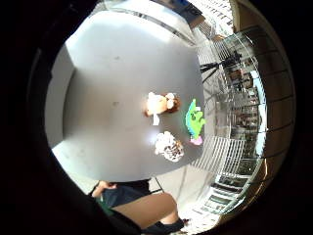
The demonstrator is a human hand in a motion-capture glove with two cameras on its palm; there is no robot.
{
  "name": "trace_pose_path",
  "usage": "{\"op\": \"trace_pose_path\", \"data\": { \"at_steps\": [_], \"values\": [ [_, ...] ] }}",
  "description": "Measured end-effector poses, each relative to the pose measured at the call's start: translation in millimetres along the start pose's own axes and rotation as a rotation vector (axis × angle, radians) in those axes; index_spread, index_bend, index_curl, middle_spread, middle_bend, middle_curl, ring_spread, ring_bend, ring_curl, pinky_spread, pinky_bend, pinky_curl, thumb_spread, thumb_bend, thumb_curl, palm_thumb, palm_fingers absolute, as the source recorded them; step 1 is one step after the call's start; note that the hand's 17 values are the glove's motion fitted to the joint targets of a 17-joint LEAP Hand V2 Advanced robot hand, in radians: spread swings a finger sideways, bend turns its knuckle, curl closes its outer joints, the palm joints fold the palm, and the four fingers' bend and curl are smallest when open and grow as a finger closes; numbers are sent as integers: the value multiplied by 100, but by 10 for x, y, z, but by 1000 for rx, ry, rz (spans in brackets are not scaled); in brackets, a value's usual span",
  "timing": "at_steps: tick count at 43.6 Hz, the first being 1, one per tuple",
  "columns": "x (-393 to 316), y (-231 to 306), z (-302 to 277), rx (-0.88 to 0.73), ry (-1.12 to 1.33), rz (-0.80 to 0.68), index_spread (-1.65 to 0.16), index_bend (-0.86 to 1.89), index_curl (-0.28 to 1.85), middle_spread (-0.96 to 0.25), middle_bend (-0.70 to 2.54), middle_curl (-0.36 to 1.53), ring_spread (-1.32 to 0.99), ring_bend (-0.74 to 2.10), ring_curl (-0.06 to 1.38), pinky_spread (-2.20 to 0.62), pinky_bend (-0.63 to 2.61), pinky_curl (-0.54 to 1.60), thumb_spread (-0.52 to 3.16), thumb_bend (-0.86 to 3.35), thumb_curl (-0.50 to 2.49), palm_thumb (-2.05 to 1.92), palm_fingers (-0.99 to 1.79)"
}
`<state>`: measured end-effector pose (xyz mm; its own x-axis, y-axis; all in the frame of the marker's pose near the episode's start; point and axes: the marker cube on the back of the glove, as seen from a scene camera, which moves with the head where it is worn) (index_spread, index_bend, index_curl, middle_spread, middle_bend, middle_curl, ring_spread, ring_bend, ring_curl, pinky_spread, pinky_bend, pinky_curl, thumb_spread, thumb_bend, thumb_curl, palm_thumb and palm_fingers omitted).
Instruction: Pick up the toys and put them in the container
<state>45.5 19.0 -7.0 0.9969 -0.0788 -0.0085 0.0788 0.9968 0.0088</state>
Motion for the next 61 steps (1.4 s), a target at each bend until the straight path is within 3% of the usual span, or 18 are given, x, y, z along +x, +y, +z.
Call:
{"op": "trace_pose_path", "data": {
  "at_steps": [2, 17, 35, 49, 61],
  "values": [
    [23, 57, -13, -4, 0, 82, -23, 19, 25, -9, 29, 23, -25, 18, 10, -9, 49, 25, 115, -7, 6, -11, 2],
    [1235, 727, 252, 30, 34, 193, -24, 18, 31, -10, 27, 29, -26, 20, 16, -8, 51, 29, 115, -8, 7, -12, 4],
    [2143, 1683, 1244, -112, -27, 321, -26, 18, 35, -10, 27, 33, -28, 19, 20, -6, 51, 31, 103, -8, 11, -11, 4],
    [2317, 2104, 1834, -252, -96, 393, -27, 25, 39, -10, 22, 35, -27, 17, 21, -4, 53, 33, 107, -4, 15, -5, 6],
    [2483, 2234, 2116, -266, -138, 461, -28, 37, 46, -10, 24, 38, -27, 22, 23, -4, 52, 33, 130, 13, 24, 26, 31]
  ]
}}
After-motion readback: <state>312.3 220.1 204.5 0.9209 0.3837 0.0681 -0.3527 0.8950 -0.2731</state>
